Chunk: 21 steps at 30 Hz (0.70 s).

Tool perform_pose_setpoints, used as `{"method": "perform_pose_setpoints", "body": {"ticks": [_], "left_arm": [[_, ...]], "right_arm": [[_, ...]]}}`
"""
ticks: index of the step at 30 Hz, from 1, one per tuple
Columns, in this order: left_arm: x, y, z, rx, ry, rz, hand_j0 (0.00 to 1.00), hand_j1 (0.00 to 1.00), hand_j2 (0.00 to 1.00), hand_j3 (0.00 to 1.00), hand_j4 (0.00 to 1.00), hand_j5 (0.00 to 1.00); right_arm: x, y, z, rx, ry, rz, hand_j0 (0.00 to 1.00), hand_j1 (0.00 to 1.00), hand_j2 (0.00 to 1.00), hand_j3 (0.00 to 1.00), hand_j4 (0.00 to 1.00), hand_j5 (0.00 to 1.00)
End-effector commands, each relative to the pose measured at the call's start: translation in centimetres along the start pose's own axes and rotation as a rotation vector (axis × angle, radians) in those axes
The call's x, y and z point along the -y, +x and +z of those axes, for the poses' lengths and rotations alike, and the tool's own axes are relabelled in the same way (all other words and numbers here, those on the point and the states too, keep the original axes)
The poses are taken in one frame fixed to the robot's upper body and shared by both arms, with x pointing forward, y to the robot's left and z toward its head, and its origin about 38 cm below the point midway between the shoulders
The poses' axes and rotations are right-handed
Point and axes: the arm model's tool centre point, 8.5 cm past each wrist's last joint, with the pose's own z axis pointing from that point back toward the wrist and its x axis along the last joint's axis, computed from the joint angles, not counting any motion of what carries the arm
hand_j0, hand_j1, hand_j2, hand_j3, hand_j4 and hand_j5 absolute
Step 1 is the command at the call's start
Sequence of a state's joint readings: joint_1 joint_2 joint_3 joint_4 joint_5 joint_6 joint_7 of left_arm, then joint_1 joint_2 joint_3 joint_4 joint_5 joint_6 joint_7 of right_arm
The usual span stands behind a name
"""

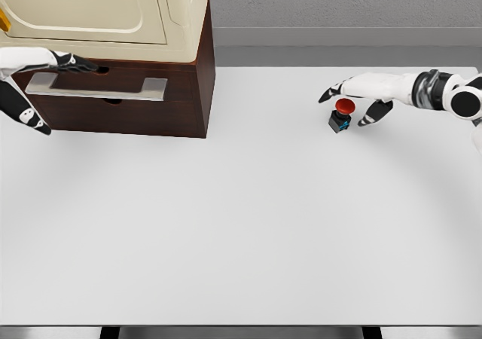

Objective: Open the cabinet drawer with left arm, and place a switch into the drawer with right arm

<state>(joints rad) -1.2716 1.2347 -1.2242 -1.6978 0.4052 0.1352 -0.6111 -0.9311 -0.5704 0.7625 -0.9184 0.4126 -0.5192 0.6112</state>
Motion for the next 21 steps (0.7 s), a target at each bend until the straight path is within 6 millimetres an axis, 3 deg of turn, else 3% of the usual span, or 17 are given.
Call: {"method": "perform_pose_setpoints", "body": {"ticks": [1, 11, 21], "left_arm": [[-0.3, -0.1, -0.2, -0.002, 0.006, 0.005, 1.00, 1.00, 1.00, 1.00, 1.00, 1.00], [0.2, -0.3, -2.1, -0.004, -0.016, 0.019, 1.00, 1.00, 1.00, 1.00, 1.00, 1.00], [0.2, -0.2, -2.3, 0.001, -0.019, 0.019, 1.00, 1.00, 1.00, 1.00, 1.00, 1.00]], "right_arm": [[0.0, 0.0, 0.0, 0.001, -0.003, -0.005, 0.82, 0.82, 0.82, 0.82, 0.82, 0.82], [-0.4, -0.3, 0.0, -0.004, 0.004, -0.013, 0.75, 0.75, 0.75, 0.75, 0.75, 0.75], [-0.3, 0.2, -0.5, 0.011, 0.001, -0.013, 0.69, 0.69, 0.69, 0.69, 0.69, 0.69]]}}
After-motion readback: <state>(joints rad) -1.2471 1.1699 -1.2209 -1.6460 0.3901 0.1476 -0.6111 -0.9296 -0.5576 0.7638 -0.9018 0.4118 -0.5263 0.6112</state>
